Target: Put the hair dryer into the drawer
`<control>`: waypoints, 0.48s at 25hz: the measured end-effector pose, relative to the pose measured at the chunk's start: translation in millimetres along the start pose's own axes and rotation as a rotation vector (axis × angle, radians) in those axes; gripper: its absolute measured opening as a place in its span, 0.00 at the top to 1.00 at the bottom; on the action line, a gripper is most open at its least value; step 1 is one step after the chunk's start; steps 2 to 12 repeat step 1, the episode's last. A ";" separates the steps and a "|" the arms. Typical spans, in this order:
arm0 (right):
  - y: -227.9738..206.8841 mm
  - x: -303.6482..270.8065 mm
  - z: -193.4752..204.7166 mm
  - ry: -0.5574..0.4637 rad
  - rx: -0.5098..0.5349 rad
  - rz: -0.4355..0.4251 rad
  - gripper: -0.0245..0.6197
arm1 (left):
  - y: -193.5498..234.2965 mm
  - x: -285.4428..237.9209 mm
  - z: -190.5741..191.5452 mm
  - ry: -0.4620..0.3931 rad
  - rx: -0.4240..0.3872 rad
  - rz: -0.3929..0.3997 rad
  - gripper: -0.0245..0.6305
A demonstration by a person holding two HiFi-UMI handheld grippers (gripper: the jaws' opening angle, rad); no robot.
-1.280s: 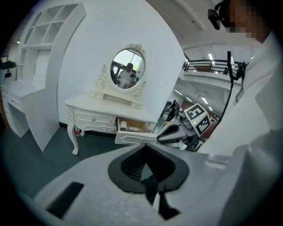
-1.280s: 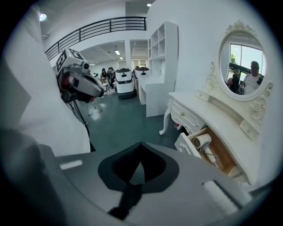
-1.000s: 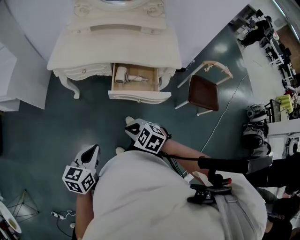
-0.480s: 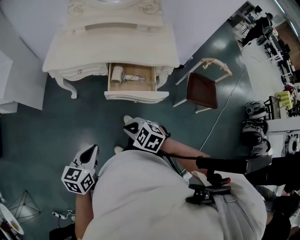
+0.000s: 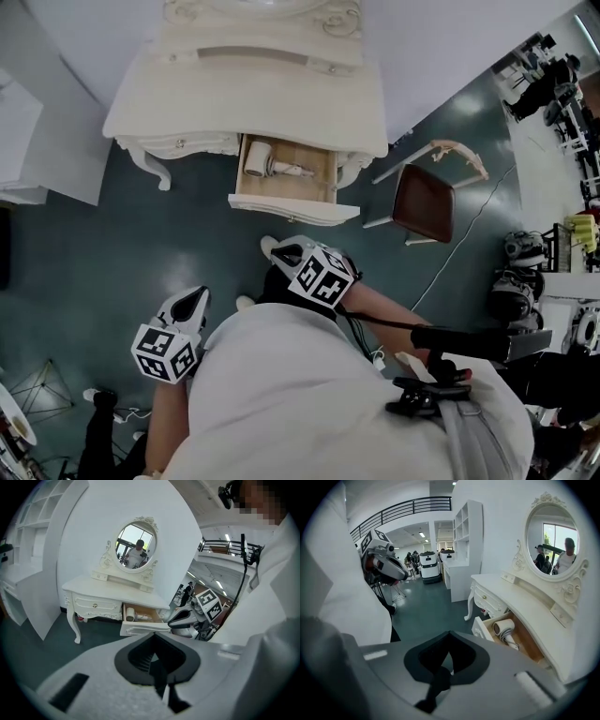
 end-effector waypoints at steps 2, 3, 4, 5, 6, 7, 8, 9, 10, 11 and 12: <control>-9.0 -1.2 -0.2 0.003 -0.003 0.003 0.96 | 3.7 -3.8 -6.0 0.003 -0.001 0.000 0.96; -9.0 -1.2 -0.2 0.003 -0.003 0.003 0.96 | 3.7 -3.8 -6.0 0.003 -0.001 0.000 0.96; -9.0 -1.2 -0.2 0.003 -0.003 0.003 0.96 | 3.7 -3.8 -6.0 0.003 -0.001 0.000 0.96; -9.0 -1.2 -0.2 0.003 -0.003 0.003 0.96 | 3.7 -3.8 -6.0 0.003 -0.001 0.000 0.96; -9.0 -1.2 -0.2 0.003 -0.003 0.003 0.96 | 3.7 -3.8 -6.0 0.003 -0.001 0.000 0.96; -9.0 -1.2 -0.2 0.003 -0.003 0.003 0.96 | 3.7 -3.8 -6.0 0.003 -0.001 0.000 0.96; -9.0 -1.2 -0.2 0.003 -0.003 0.003 0.96 | 3.7 -3.8 -6.0 0.003 -0.001 0.000 0.96; -9.0 -1.2 -0.2 0.003 -0.003 0.003 0.96 | 3.7 -3.8 -6.0 0.003 -0.001 0.000 0.96; -9.0 -1.2 -0.2 0.003 -0.003 0.003 0.96 | 3.7 -3.8 -6.0 0.003 -0.001 0.000 0.96; -9.0 -1.2 -0.2 0.003 -0.003 0.003 0.96 | 3.7 -3.8 -6.0 0.003 -0.001 0.000 0.96; -9.0 -1.2 -0.2 0.003 -0.003 0.003 0.96 | 3.7 -3.8 -6.0 0.003 -0.001 0.000 0.96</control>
Point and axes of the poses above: the fingertips, and each gripper's own axes: x backward along the fingers, y to its left, z out of its underside, the point moved 3 cm from there along x, backward along the fingers, and after that the axes turned 14 degrees about y, right-handed, at the moved point
